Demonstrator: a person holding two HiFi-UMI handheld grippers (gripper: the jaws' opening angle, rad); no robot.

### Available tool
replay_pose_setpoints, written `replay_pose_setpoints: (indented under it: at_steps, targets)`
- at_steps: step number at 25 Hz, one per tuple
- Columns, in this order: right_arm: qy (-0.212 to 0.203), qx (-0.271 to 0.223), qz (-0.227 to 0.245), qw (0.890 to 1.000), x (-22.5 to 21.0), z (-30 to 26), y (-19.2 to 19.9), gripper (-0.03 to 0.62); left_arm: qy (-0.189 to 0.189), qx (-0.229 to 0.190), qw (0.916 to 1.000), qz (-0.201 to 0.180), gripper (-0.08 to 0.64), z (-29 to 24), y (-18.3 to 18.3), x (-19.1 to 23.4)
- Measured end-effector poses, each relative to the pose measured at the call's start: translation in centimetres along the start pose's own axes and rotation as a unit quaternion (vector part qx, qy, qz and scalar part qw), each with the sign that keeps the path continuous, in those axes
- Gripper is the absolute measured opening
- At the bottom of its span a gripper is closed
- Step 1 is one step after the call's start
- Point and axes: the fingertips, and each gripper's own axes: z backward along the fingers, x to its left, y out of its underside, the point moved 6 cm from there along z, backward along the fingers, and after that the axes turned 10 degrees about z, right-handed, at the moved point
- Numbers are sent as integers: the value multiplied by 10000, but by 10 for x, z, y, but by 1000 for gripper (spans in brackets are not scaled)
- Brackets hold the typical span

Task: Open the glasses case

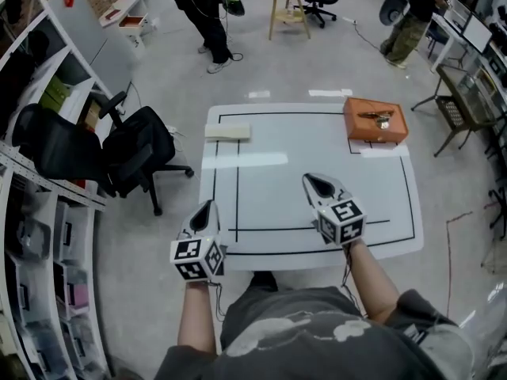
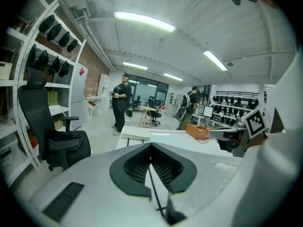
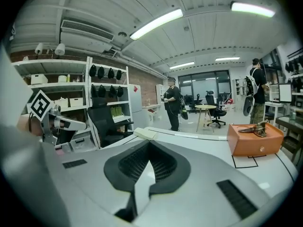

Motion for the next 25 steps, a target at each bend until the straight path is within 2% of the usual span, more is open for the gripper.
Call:
replay_pose_setpoints:
  at_steps: [8,15,25]
  targets:
    - [-38,388,116,9992,-9,-74,-5,0,61,378,9992,-153,2,-72,-27,43]
    - [-22,542,185,9984,-16,-134,-21,0,176,671,9972,-285,2,-131,-48,73]
    - [-251,894,567,9941,-21,-215,-24,0,117,1072,9934,-383,2,-200,-46,109]
